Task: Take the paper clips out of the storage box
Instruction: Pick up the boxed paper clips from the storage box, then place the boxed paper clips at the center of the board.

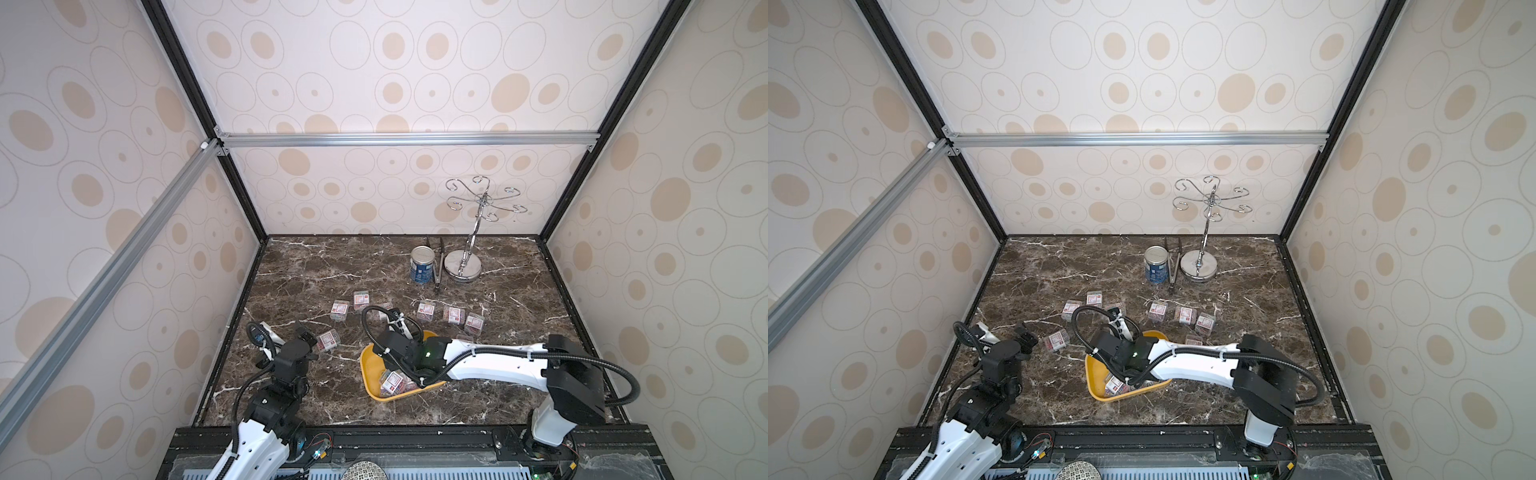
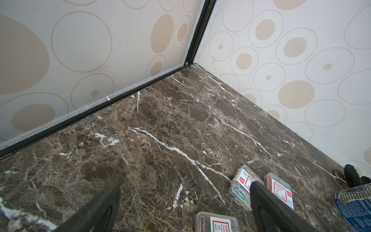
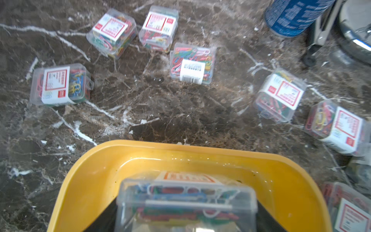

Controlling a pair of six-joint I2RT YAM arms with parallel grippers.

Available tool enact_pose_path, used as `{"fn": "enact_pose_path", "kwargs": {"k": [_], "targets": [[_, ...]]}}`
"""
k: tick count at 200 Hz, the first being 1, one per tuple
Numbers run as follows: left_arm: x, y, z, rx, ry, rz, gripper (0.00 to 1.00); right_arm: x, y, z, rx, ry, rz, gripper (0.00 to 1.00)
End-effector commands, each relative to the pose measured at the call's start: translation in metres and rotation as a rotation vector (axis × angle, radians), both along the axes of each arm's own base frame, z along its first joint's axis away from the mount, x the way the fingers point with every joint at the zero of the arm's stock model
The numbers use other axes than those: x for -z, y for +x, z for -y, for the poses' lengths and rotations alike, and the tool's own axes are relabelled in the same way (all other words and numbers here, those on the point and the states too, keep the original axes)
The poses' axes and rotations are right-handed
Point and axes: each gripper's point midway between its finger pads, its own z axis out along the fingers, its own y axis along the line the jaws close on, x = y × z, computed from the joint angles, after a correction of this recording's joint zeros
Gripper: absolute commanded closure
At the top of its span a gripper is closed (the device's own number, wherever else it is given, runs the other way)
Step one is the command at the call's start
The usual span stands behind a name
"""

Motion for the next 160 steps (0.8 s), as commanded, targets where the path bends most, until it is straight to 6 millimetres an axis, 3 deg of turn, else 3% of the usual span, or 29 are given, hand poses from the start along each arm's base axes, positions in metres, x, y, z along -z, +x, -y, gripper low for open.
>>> {"fn": "enact_pose_path", "kwargs": {"k": [1, 33, 79, 127, 160], "targets": [[0.002, -0.003, -0.005, -0.023, 0.011, -0.003, 0.0, -0.015, 0.007, 0.028, 0.073, -0.011, 0.077, 0.35], [0.002, -0.003, -0.005, -0.021, 0.011, -0.002, 0.0, -0.036, 0.018, 0.068, 0.155, 0.029, 0.136, 0.36], [0.002, -0.003, -0.005, -0.02, 0.01, -0.001, 0.0, -0.044, 0.031, 0.138, 0.304, 0.042, 0.148, 0.37], [0.001, -0.003, -0.005, -0.021, 0.009, 0.0, 0.0, -0.029, 0.035, 0.219, 0.508, 0.071, 0.124, 0.37], [0.001, -0.003, -0.004, -0.019, 0.009, 0.001, 0.0, -0.007, 0.033, 0.26, 0.631, 0.117, 0.081, 0.37]]}}
